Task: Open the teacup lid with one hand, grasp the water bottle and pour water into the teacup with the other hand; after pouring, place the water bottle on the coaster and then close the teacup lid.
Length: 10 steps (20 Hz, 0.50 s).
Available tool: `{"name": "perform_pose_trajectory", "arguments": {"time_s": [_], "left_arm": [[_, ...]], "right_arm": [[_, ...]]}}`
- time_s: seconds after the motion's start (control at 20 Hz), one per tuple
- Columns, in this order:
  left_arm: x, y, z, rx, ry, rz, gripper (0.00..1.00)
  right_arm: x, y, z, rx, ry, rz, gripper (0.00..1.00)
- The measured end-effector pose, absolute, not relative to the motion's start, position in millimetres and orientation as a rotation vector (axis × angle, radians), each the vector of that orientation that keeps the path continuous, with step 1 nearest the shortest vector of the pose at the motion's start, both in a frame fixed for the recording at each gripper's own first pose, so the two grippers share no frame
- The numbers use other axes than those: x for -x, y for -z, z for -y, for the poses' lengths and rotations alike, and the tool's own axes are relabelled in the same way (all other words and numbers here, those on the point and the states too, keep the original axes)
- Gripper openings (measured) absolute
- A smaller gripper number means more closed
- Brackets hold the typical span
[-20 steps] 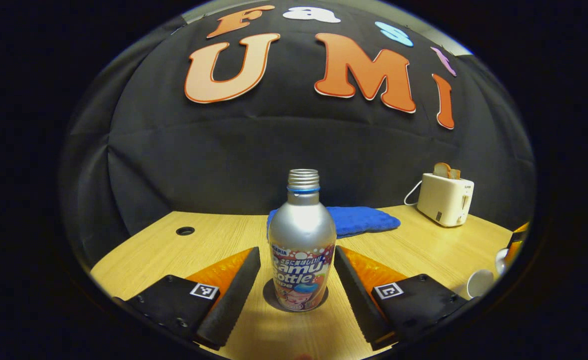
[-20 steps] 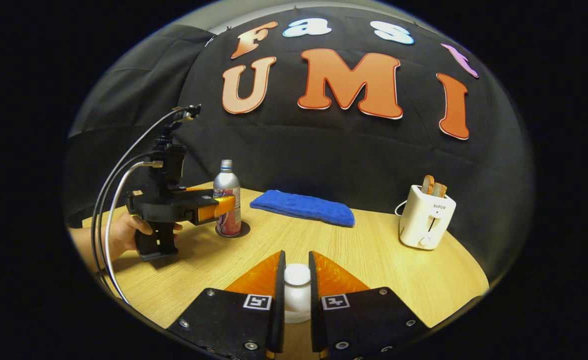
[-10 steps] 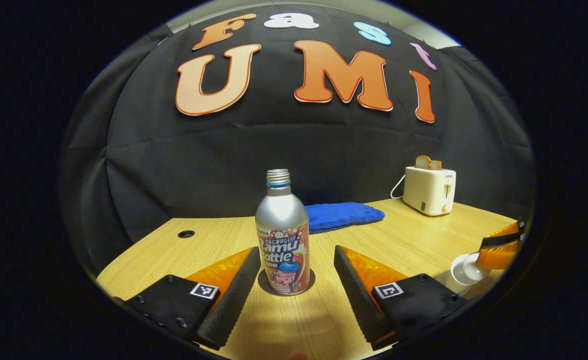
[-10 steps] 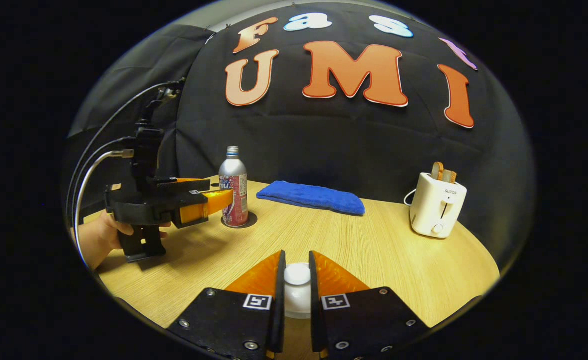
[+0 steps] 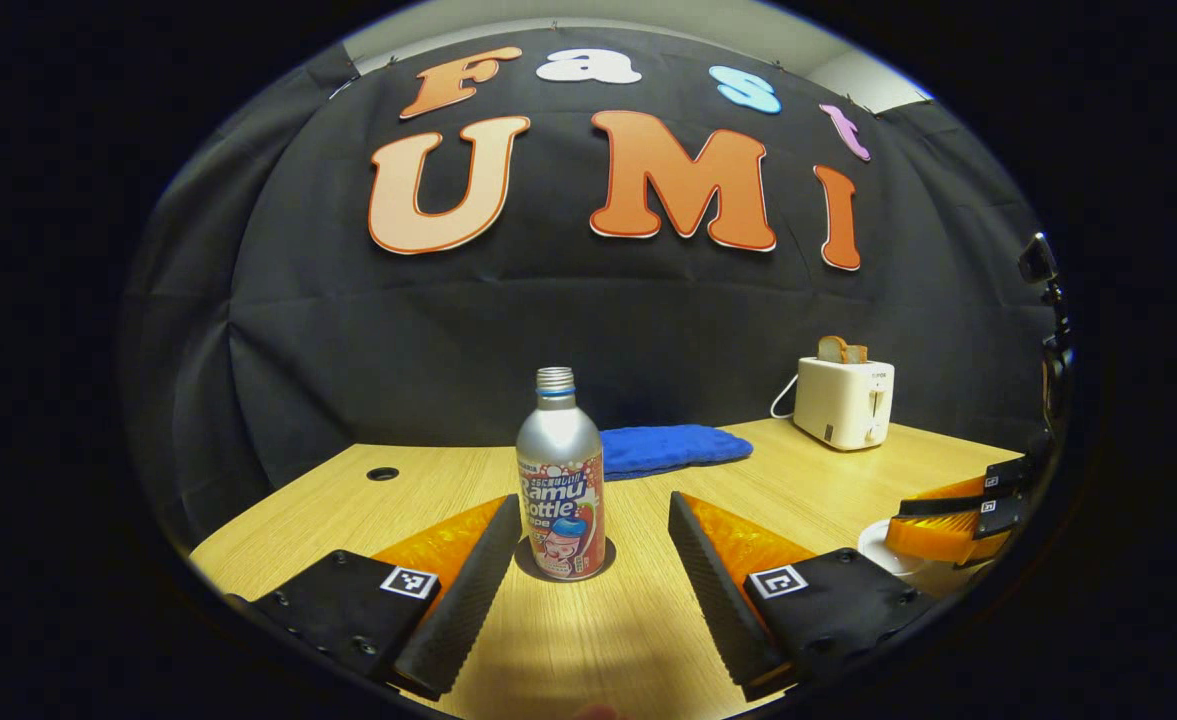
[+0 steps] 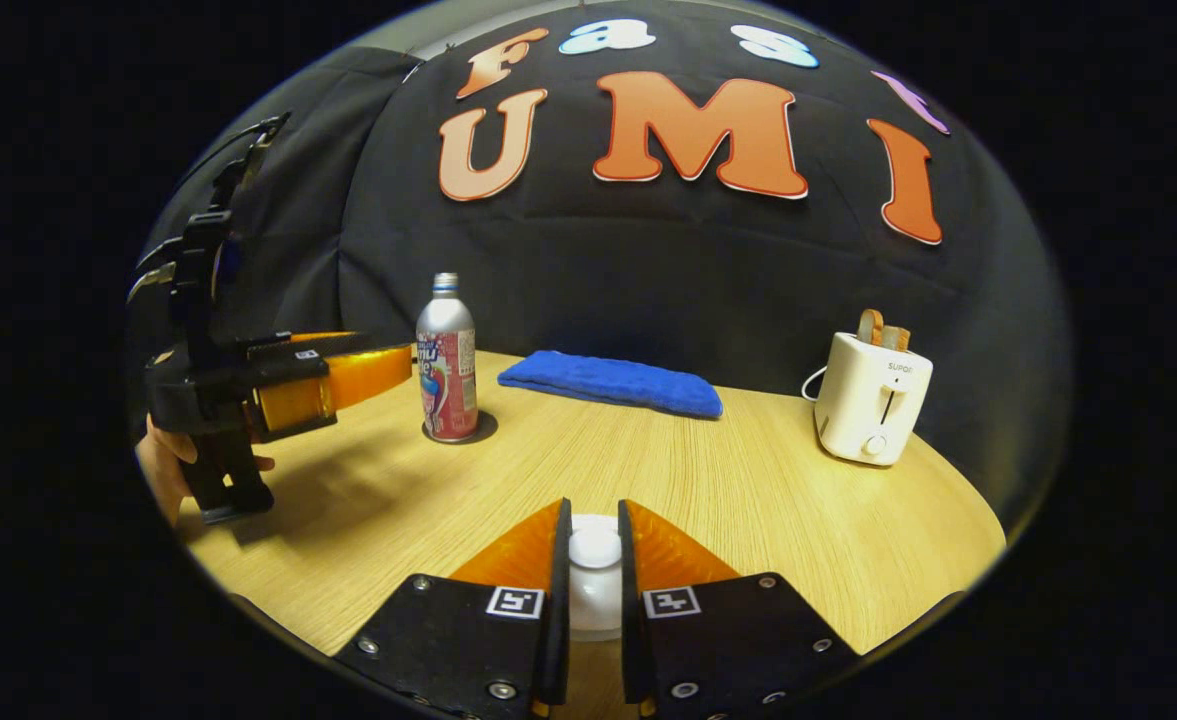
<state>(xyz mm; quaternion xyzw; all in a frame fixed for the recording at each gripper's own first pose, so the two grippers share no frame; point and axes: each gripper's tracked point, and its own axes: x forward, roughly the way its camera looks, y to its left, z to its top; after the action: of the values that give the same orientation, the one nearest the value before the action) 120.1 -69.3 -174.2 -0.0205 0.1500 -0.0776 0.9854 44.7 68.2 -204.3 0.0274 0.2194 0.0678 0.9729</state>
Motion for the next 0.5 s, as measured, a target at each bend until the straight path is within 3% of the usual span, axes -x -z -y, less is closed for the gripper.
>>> {"name": "perform_pose_trajectory", "arguments": {"time_s": [0.2, 0.35, 0.5], "left_arm": [[-116.9, 163.9, 69.5, 0.067, 0.138, -0.275, 0.97], [-116.8, 156.8, 64.7, 0.05, 0.119, -0.255, 0.97], [-113.4, 148.3, 60.6, 0.057, 0.092, -0.238, 0.97]], "right_arm": [[-40.8, 199.0, -65.3, -0.054, -0.132, -0.444, 0.25], [-42.0, 191.3, -64.6, -0.08, -0.113, -0.427, 0.34], [-42.4, 165.5, -59.5, -0.087, -0.104, -0.363, 0.51]]}}
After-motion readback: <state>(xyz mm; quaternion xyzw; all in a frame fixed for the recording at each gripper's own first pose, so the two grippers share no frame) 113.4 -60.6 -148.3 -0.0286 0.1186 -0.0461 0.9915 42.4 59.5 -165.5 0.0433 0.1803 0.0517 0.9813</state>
